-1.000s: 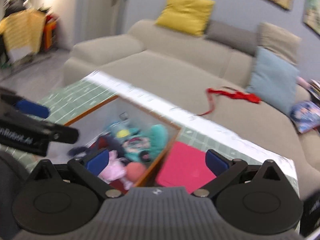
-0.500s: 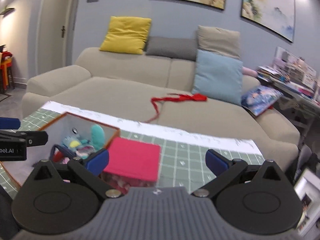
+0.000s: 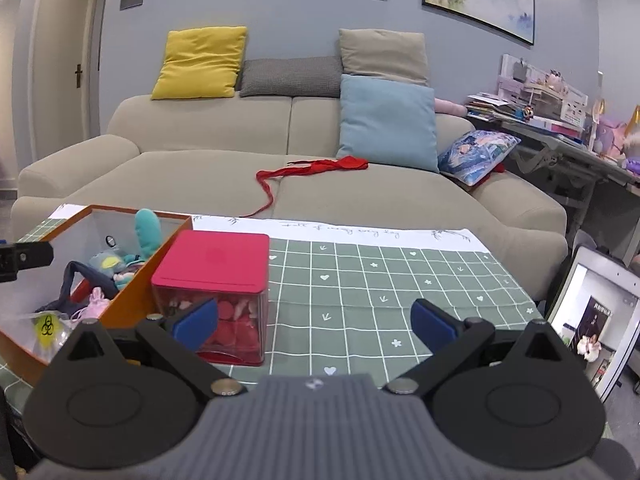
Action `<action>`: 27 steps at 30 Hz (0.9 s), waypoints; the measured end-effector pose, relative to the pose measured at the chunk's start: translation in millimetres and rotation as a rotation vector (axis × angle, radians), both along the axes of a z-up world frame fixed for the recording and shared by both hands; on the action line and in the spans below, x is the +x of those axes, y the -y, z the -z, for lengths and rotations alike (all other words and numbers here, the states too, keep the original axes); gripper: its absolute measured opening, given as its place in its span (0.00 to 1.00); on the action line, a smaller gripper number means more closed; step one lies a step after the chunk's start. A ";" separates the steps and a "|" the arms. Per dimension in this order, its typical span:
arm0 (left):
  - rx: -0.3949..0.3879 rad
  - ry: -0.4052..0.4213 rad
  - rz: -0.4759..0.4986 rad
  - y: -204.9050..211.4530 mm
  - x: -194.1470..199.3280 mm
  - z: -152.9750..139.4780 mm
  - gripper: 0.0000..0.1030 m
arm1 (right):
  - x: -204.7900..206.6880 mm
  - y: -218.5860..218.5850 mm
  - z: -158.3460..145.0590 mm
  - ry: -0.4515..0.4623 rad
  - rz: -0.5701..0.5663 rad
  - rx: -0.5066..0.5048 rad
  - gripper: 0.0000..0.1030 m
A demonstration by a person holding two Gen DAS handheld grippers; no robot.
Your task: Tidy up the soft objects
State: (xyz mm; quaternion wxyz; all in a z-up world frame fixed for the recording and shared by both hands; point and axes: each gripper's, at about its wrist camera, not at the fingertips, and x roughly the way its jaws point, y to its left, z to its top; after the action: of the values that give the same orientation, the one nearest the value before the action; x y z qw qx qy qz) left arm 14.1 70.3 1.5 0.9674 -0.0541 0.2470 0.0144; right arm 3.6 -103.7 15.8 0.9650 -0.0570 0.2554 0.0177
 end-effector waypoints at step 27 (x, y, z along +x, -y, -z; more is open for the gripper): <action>0.032 -0.020 0.021 3.9 -3.1 3.0 0.89 | 4.3 3.1 3.9 0.007 0.029 0.003 0.97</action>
State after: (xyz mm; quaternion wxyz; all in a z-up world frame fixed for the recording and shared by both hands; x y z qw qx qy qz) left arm 11.0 66.4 -1.5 0.9658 -0.0360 0.2568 0.0087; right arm 7.9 -106.7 11.9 0.9662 -0.0521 0.2526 0.0036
